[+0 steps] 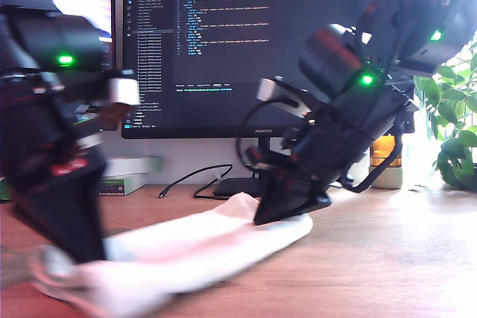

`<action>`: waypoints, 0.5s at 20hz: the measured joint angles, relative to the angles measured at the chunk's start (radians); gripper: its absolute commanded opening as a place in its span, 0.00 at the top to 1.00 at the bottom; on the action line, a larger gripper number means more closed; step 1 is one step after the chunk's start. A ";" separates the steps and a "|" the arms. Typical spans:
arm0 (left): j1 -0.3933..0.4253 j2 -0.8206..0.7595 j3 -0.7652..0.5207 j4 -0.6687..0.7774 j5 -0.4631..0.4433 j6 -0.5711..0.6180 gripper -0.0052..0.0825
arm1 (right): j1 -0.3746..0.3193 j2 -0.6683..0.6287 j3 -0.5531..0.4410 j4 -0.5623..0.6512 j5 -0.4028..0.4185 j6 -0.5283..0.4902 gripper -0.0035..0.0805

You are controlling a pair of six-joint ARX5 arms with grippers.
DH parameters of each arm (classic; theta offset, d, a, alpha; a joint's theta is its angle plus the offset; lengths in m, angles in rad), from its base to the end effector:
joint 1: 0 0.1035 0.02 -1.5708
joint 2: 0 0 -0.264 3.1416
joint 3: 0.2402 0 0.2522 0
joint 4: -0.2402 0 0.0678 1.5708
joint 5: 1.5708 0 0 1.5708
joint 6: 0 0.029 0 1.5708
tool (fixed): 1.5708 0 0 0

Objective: Fold the tea towel to a neat square and place it to the right

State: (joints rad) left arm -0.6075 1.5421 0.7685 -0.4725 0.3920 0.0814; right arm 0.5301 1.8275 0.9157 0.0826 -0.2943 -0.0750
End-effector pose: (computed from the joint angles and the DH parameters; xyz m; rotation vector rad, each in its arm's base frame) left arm 0.2070 -0.1574 0.1495 0.2035 1.2513 -0.9153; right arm 0.2968 0.1837 0.1315 -0.1668 0.8171 0.8074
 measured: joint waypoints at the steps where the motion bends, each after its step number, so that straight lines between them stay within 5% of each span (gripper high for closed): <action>1: -0.021 0.000 -0.005 0.027 0.000 -0.024 0.96 | 0.005 0.002 0.007 -0.003 0.005 -0.003 0.97; 10: -0.135 0.000 -0.010 0.181 -0.001 -0.207 0.96 | 0.041 0.004 0.017 -0.022 0.017 -0.111 0.97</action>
State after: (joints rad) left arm -0.7425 1.5421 0.7589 -0.2916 0.3908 -0.1253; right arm 0.5713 1.8313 0.9325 0.0608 -0.2775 -0.1856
